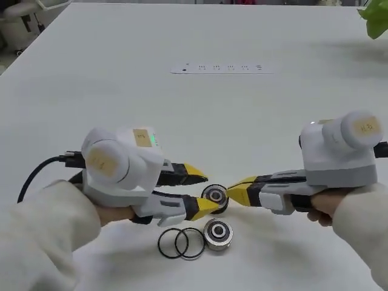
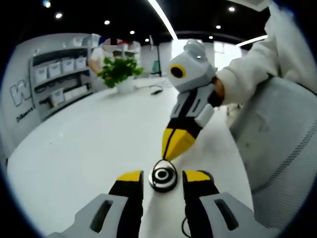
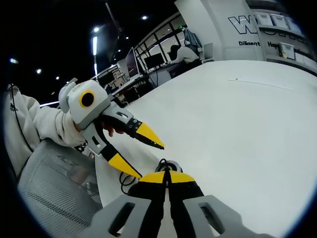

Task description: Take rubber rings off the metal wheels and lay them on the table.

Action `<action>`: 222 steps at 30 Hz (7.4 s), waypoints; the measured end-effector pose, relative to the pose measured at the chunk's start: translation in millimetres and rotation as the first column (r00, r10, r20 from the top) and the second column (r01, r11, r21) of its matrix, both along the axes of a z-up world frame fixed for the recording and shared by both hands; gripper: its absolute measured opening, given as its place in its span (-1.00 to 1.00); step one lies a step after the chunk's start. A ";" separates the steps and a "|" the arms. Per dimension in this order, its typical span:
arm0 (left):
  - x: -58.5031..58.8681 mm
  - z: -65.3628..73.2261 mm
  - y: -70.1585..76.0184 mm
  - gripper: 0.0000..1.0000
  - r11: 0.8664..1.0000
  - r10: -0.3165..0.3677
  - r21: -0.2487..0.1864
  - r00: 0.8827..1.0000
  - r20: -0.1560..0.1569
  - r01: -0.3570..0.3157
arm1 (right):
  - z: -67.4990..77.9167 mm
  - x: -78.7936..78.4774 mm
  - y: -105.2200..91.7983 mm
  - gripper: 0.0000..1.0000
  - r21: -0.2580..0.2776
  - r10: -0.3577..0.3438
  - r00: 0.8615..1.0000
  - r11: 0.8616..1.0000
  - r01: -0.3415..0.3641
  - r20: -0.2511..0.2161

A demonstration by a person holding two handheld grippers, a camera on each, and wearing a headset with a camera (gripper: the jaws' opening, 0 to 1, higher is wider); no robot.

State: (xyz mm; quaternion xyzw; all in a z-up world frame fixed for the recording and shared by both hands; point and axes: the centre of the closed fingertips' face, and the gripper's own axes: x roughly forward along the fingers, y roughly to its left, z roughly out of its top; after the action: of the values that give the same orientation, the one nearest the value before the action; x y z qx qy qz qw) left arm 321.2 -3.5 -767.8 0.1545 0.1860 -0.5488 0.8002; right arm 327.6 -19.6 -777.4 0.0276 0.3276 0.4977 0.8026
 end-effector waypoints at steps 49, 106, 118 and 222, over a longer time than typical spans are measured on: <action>-40.4 45.5 71.5 0.44 0.983 0.170 -0.067 0.985 0.010 -0.169 | 29.6 -23.6 36.2 -1.00 0.083 0.075 0.997 0.994 -0.074 -0.004; -40.8 48.3 71.9 0.32 0.987 0.153 -0.049 0.988 0.026 -0.152 | 14.4 -6.6 20.1 -0.85 0.008 0.036 0.998 0.999 -0.036 0.056; -31.0 82.2 53.3 0.29 0.993 0.096 -0.076 0.992 0.077 -0.090 | 2.7 1.6 -2.5 -0.77 0.004 -0.033 0.999 0.999 0.033 0.021; 6.2 -24.6 -11.0 -0.72 0.999 0.032 0.005 0.998 -0.060 -0.031 | -32.7 -4.4 -3.4 -0.98 -0.183 0.120 0.980 0.979 -0.090 0.157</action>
State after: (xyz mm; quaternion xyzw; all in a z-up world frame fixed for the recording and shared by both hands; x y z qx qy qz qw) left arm 327.4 -14.5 -792.4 0.1364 0.2134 -0.5401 0.8026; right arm 323.1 -23.0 -810.2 -0.1025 0.3027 0.5093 0.7991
